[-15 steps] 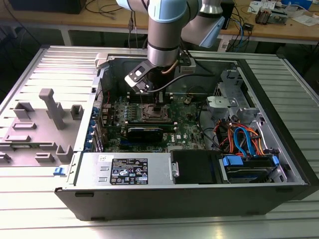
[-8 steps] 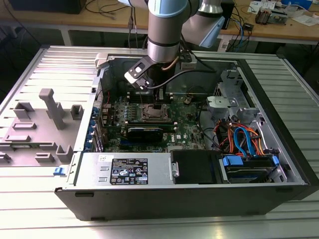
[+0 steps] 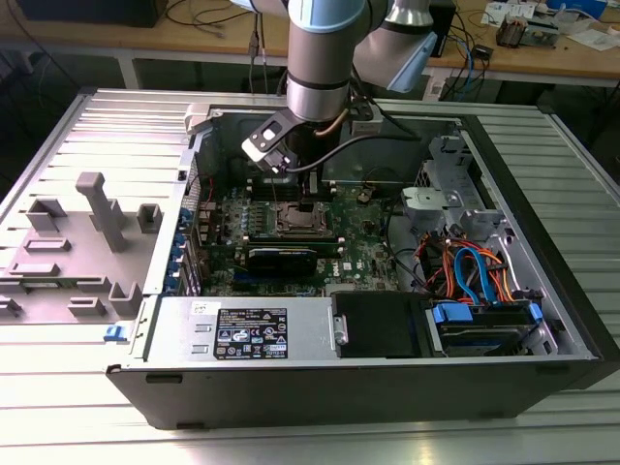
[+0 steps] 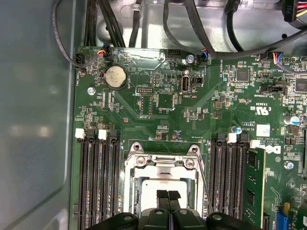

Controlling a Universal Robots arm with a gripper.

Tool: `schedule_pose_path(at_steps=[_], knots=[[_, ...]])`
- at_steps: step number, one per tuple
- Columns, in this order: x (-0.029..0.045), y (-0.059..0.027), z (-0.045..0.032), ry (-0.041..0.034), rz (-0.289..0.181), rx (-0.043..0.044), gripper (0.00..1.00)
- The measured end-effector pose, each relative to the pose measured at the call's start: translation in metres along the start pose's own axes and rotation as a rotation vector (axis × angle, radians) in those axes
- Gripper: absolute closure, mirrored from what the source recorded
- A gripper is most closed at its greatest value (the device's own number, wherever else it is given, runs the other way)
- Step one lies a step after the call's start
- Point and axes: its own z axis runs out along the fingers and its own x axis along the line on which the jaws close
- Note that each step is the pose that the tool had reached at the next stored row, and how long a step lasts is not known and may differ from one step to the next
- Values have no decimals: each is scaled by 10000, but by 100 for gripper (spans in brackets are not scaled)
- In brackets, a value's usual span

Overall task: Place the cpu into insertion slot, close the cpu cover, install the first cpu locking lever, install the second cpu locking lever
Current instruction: 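Install the first cpu locking lever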

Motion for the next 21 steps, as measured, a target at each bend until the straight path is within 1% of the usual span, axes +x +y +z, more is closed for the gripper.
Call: schedule_pose_path(at_steps=[10,13,14,16,19,20,21], knots=[[0,0,-3,4,-1,1,89],[-1,-1,-73,5,-10,0,89],[-2,-2,-125,4,-9,0,89],[-3,-3,-173,4,-8,0,89],[-6,-5,-265,4,-9,0,89],[-6,-5,-276,5,-9,0,89],[-7,-5,-302,4,-9,0,89]])
